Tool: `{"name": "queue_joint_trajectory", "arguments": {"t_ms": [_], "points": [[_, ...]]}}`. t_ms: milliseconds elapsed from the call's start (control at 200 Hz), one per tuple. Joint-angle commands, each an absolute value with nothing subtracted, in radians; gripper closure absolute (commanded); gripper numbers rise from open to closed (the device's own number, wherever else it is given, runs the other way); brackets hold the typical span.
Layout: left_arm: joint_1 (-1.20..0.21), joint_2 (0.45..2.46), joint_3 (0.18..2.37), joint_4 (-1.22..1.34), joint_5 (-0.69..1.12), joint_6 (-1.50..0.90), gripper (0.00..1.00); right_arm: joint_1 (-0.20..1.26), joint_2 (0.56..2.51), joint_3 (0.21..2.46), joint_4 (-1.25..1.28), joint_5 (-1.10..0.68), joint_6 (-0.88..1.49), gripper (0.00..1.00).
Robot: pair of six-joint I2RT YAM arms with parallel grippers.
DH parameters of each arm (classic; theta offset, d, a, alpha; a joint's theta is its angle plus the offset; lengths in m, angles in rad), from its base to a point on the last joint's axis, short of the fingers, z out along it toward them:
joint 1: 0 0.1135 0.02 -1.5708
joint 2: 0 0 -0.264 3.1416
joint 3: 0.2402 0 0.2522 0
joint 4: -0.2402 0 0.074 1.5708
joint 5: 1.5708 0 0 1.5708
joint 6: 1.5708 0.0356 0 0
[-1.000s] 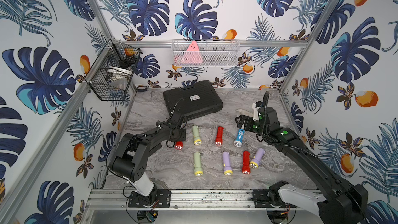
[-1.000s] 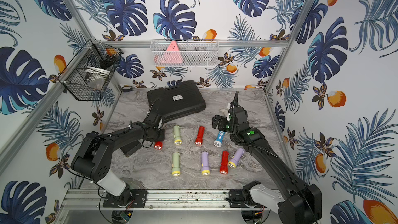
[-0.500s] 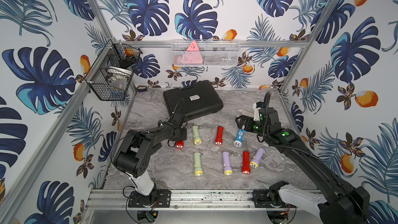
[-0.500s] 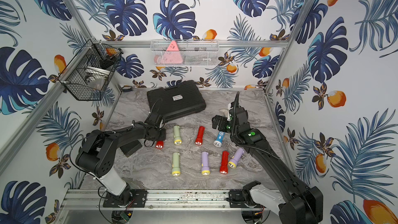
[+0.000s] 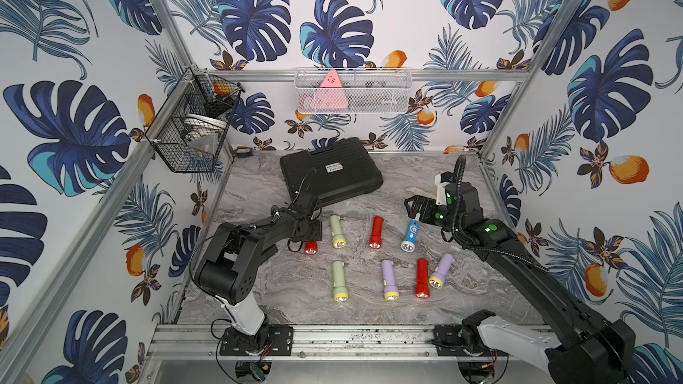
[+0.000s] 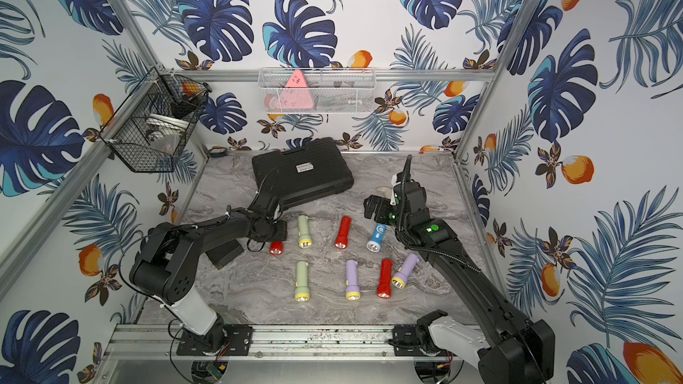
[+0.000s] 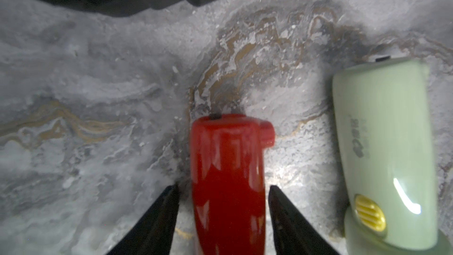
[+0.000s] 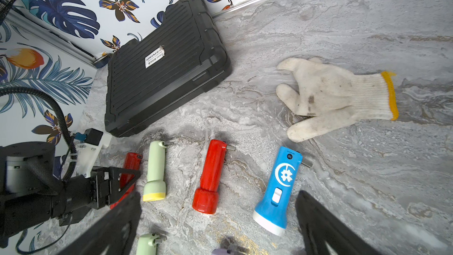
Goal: Close the plug at the bottom of the flashlight
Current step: Place the flashlight at the center of the board.
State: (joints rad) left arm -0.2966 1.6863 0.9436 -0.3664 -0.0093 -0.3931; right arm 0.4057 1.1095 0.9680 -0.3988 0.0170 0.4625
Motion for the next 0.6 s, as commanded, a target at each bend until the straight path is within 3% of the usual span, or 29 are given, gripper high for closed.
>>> {"name": "queue_joint_trajectory", "arguments": {"t_ms": [0, 365, 595], "points": [[-0.296, 1.648, 0.955, -0.405, -0.047, -0.387, 0.37, 0.405, 1.111, 0.984, -0.411, 0.009, 0.460, 0.00], [-0.320, 1.527, 1.061, -0.490, -0.043, -0.406, 0.38, 0.406, 1.102, 0.963, -0.379, -0.018, 0.448, 0.00], [-0.459, 1.565, 1.109, -0.505, -0.075, -0.465, 0.38, 0.405, 1.117, 0.950, -0.348, -0.050, 0.453, 0.00]]}}
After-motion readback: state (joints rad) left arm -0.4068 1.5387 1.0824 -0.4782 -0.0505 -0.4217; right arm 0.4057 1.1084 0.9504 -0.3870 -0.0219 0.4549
